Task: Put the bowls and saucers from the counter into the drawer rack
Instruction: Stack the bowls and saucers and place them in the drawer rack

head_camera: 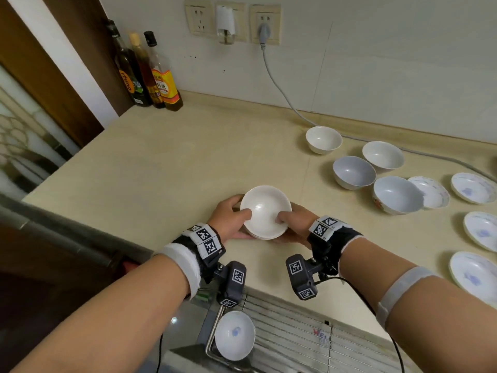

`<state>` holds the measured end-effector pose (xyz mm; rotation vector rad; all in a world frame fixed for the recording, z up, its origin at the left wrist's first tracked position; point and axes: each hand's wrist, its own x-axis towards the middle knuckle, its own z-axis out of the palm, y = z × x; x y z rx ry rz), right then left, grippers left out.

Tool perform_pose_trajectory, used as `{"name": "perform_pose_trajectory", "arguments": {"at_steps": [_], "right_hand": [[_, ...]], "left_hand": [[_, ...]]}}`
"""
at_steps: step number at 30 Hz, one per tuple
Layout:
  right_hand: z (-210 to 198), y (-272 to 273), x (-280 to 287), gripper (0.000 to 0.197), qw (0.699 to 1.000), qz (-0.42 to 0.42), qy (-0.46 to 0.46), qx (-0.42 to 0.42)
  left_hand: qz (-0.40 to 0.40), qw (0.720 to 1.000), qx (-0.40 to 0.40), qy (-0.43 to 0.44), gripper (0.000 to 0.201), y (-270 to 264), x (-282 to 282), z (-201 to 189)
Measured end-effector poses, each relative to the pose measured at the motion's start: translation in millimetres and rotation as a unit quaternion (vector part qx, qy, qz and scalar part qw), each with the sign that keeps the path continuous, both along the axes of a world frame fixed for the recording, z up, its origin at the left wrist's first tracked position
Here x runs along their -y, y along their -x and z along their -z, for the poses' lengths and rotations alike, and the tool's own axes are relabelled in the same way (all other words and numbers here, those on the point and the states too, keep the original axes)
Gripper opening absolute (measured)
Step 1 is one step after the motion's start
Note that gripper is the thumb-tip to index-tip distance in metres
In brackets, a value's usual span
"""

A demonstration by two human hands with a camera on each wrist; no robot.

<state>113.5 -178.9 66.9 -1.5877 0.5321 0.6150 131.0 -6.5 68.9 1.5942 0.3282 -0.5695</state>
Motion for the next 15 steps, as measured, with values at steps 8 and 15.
{"name": "perform_pose_trajectory", "arguments": {"at_steps": [8,15], "right_hand": [[-0.7,89.6,2.9,0.05,0.988,-0.119,-0.097,0.004],[13.0,156.7,14.1,0.048,0.968,-0.194,-0.138,-0.074]], "left_hand": [[-0.096,0.995,0.001,0.029,0.04,135.0,-16.5,-7.7],[-0.318,0.907,-0.017,-0.277,0.046,231.1,-69.9,72.5]]}}
